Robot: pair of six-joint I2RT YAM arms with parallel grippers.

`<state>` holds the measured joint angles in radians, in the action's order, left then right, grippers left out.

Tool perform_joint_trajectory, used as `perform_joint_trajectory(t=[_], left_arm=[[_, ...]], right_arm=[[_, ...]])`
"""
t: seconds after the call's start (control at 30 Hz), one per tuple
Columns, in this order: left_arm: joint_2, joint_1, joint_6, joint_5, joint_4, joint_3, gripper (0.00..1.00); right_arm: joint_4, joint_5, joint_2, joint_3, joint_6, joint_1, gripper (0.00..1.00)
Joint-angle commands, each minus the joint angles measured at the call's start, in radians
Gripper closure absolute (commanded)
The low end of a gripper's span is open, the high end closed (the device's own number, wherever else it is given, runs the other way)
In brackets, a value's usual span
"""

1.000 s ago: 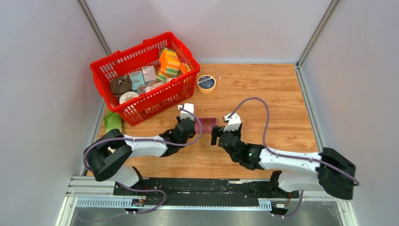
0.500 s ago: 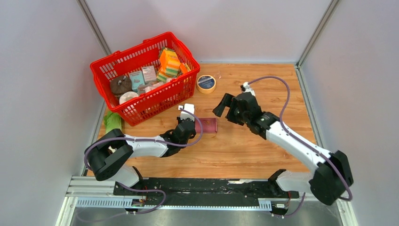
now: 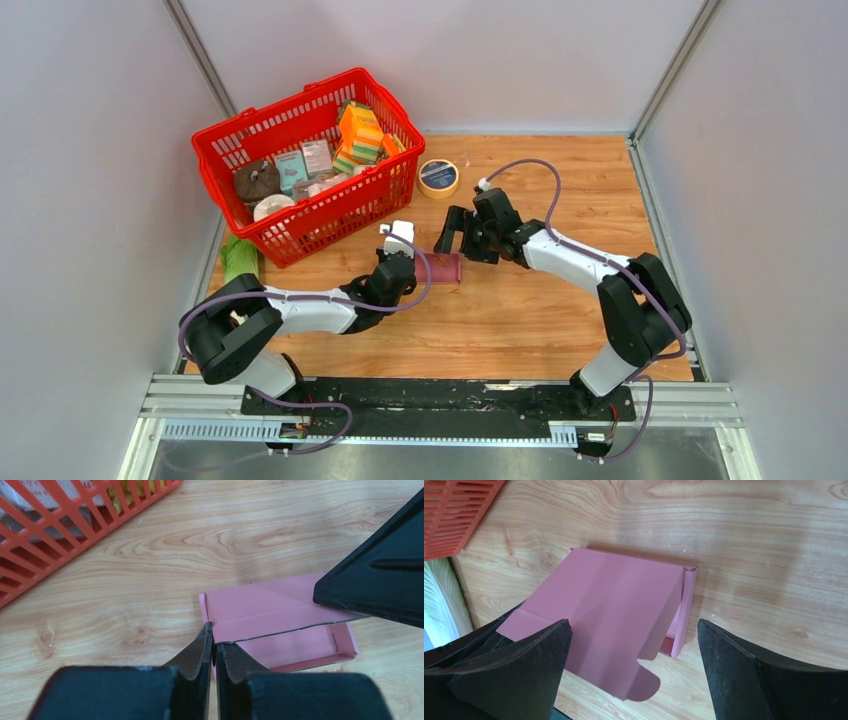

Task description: Fold the paper box

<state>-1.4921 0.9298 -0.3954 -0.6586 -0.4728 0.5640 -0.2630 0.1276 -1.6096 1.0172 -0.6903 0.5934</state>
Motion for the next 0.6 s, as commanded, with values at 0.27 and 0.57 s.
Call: perform_joint_trajectory(t=[0.27,0.57], left_arm=[[0.171,0.007,-0.025,0.132,0.114,-0.084,0.53],[0.561,0.006,0.036,0.546,0.46,-0.092,0.5]], right_arm=[[0.175,-0.008,-0.015,-0.098,0.04,0.022,0.0],[0.186,-0.071,-0.007,-0.127,0.104,0.048,0.0]])
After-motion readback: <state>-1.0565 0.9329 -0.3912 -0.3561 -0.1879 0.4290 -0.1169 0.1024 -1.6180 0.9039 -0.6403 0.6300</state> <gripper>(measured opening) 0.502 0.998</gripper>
